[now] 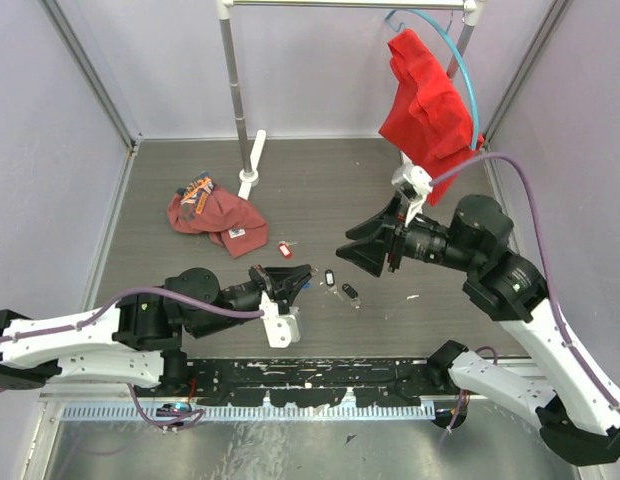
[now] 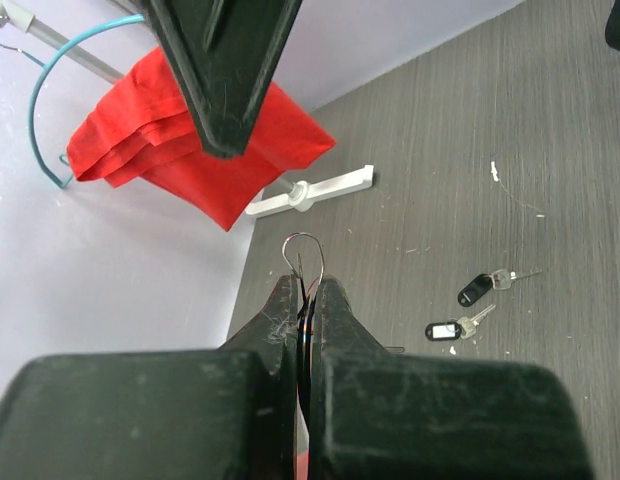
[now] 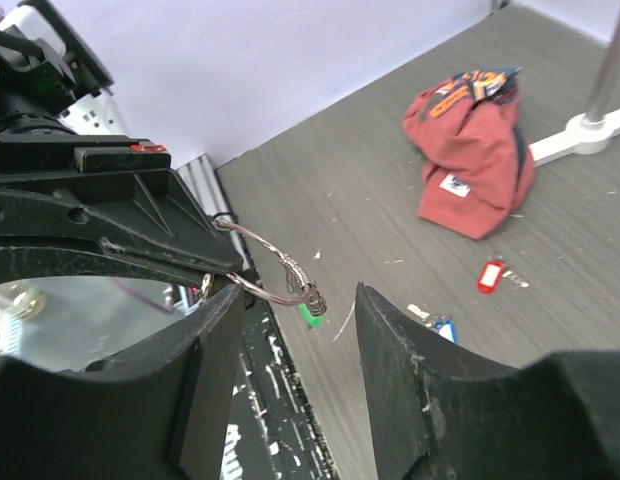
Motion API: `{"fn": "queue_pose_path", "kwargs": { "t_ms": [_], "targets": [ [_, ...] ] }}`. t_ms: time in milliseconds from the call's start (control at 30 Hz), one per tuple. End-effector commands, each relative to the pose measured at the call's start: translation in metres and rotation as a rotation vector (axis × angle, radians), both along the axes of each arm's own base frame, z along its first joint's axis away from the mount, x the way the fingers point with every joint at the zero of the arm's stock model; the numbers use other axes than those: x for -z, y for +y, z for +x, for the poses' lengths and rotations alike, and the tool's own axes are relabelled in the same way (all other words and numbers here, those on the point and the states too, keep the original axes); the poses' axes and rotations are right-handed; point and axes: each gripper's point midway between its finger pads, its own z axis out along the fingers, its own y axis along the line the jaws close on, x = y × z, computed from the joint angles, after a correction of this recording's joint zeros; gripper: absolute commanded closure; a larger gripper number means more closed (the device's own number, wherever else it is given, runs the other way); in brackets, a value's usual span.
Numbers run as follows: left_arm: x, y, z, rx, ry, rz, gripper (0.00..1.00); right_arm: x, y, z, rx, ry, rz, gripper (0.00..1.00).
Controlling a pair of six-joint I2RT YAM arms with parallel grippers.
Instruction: Put the keys on the keyring
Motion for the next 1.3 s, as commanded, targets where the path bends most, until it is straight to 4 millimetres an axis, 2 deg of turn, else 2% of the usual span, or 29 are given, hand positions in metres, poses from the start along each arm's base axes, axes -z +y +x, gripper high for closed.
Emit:
{"fn": "queue_pose_path", "kwargs": {
  "t_ms": [0, 233, 567, 733, 1067, 1267],
  "targets": [
    [-0.018, -0.002, -0.004, 0.013, 0.034, -0.041, 1.00, -0.010, 0.018, -0.012, -0.136, 0.078, 0.008, 0.49],
    [-0.012, -0.005, 0.008, -0.043, -0.013, 0.013, 1.00, -0.016, 0.020, -0.018, -0.148, 0.166, 0.042, 0.51],
    [-0.012, -0.008, 0.013, -0.071, -0.042, 0.027, 1.00, 0.010, 0.025, -0.028, -0.237, 0.240, -0.043, 0.52],
    [-0.012, -0.008, 0.015, -0.083, -0.046, 0.032, 1.00, 0.013, 0.028, -0.030, -0.267, 0.242, -0.049, 0.54],
    [-0.012, -0.013, 0.018, -0.093, -0.053, 0.042, 1.00, 0.016, 0.037, -0.033, -0.306, 0.262, -0.049, 0.60],
    [-0.014, -0.015, 0.019, -0.096, -0.055, 0.038, 1.00, 0.025, 0.040, -0.031, -0.300, 0.273, -0.076, 0.68]
  ]
}}
